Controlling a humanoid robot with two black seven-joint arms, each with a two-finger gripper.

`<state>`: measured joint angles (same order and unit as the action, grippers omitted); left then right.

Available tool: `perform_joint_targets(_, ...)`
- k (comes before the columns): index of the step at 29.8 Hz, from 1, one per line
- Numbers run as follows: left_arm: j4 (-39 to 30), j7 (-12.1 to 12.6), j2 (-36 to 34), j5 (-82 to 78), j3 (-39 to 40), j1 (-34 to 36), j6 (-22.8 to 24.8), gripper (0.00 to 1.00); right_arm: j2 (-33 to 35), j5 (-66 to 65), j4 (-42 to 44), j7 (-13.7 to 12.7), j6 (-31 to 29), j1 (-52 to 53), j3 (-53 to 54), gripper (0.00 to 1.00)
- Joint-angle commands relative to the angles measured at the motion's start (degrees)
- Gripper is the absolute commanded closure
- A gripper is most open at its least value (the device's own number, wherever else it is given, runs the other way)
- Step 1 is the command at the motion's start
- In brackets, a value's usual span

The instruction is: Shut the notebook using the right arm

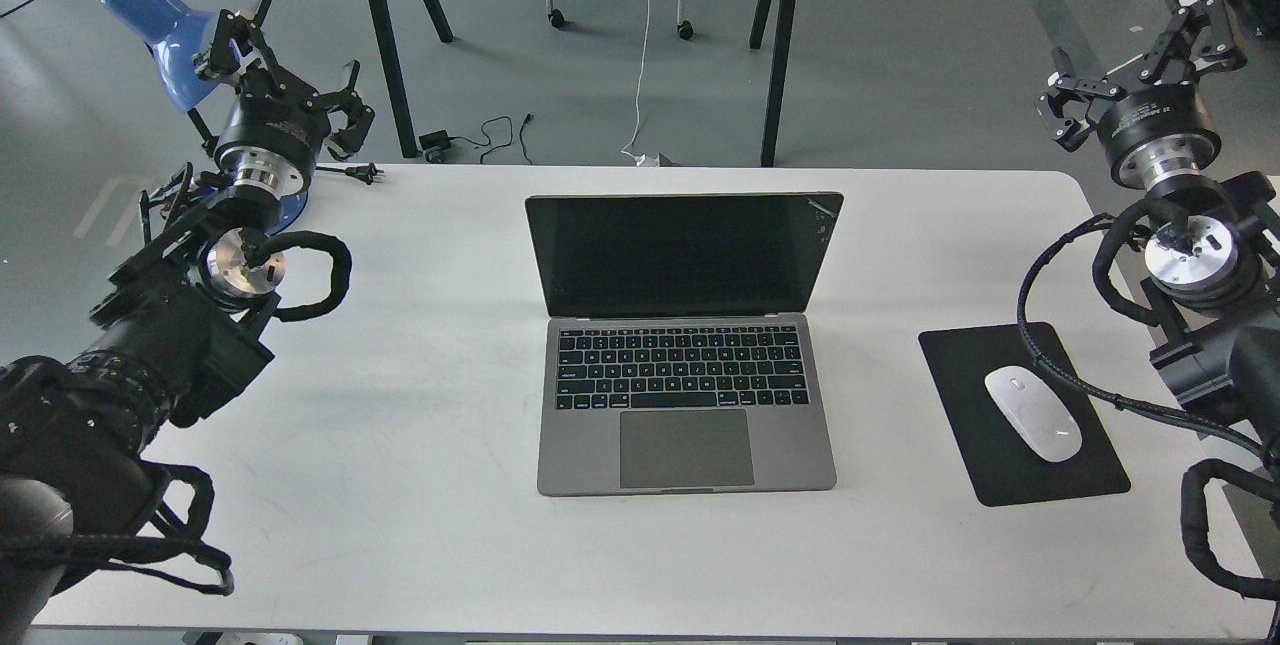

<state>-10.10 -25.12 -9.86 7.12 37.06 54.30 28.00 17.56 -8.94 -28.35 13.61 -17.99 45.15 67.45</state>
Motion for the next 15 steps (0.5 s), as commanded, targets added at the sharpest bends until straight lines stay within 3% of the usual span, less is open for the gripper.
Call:
perform_joint_targets(1, 0.0, -0.5, 0.2, -0.1, -0.2, 0.0, 0.0, 0.00, -0.1, 0.2, 0.0, 0.0, 0.0, -0.2, 0.0, 0.00)
perform_joint_targets(8, 0.0, -1.7, -0.2, -0.1, -0.2, -0.1, 0.0, 0.00, -1.2, 0.2, -0.7, 0.1, 0.1, -0.2, -3.5, 0.00)
perform_joint_targets(15, 0.0, -1.6, -0.2, -0.1, -0.2, -0.1, 0.0, 0.00, -7.9, -0.1, -0.7, 0.4, 0.9, 1.3, -7.3, 0.00)
